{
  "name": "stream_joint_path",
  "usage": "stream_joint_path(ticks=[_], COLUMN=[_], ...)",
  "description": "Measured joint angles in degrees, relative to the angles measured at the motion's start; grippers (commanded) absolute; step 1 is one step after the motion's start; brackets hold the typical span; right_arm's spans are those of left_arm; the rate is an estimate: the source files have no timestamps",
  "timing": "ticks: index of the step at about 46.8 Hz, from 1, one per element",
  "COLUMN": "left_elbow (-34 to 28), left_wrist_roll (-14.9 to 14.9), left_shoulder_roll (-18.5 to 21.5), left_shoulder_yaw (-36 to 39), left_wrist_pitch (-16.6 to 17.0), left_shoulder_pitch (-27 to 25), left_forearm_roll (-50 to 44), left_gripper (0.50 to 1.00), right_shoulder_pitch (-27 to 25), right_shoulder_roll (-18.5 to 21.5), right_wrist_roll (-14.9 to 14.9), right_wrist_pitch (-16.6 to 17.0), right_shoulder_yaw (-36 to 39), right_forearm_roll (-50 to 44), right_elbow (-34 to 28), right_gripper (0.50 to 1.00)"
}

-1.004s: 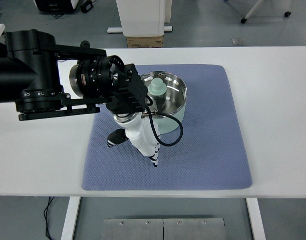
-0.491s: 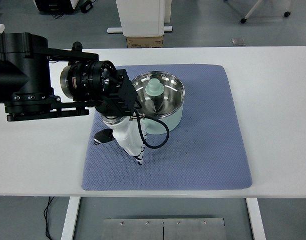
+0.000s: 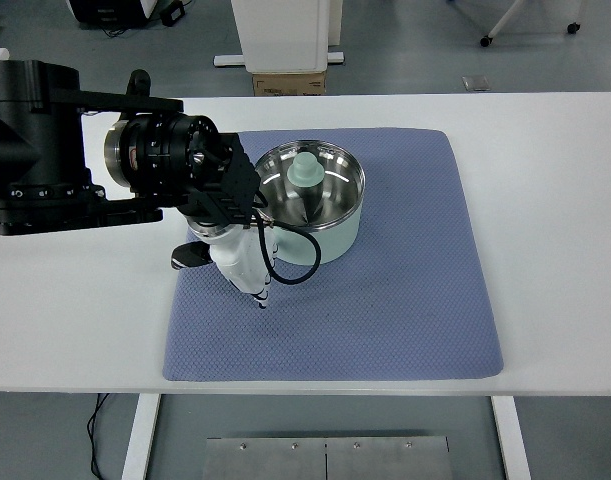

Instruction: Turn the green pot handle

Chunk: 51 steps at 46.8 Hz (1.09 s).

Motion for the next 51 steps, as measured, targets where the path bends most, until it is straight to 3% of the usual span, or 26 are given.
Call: stream_joint_path(ticks=[51], left_elbow=[0.13], left_wrist_roll=[0.00], left_shoulder_roll=[-0.32], left_shoulder_yaw=[3.65], left_wrist_pitch=[0.01], left_shoulder_pitch=[-1.00], left_forearm_roll=[3.30], left_gripper=[1.000], right_shoulder_pitch=[-0.01], right_shoulder_roll=[0.00], right_wrist_roll=[0.00], right_wrist_pitch=[-0.01], right_shoulder_yaw=[0.00], right_forearm_roll=[0.00], right_elbow=[0.00], right_gripper=[1.000])
